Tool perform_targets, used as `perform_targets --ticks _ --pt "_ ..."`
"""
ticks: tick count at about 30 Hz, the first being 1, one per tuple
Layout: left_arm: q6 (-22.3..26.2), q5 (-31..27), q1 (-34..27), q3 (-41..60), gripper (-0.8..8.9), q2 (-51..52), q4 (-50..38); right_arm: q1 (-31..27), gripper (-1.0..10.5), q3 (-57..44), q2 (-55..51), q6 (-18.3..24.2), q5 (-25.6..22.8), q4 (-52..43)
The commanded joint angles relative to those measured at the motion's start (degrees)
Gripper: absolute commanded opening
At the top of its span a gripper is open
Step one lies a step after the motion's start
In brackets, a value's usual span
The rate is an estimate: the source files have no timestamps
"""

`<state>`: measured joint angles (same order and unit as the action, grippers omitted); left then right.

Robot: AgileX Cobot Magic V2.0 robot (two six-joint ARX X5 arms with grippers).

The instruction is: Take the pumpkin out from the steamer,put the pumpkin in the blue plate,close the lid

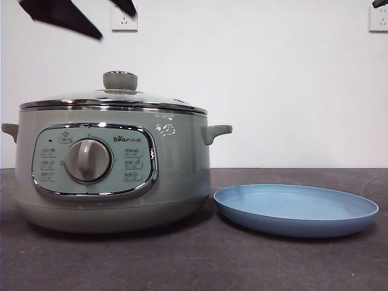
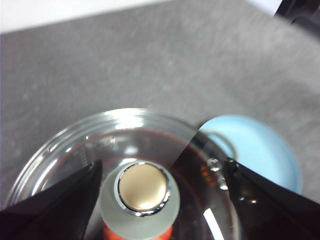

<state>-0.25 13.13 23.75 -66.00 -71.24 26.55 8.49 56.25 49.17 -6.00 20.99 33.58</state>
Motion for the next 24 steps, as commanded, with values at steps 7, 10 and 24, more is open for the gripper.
perform_targets --ticks 7,10,24 --pt "3.1 -5.1 2.3 0.0 4.09 -7.5 -1.5 -0.2 3.2 0.1 0.0 -0.2 -0.1 0.2" --pt "3.3 -5.5 2.3 0.0 4.09 -8.6 -0.7 -0.2 3.2 0.1 0.0 -0.1 -0.1 0.2" --pt "6.6 -5.6 2.2 0.0 -0.12 -8.9 1.3 -0.2 3.2 0.1 0.1 -0.1 -0.1 0.3"
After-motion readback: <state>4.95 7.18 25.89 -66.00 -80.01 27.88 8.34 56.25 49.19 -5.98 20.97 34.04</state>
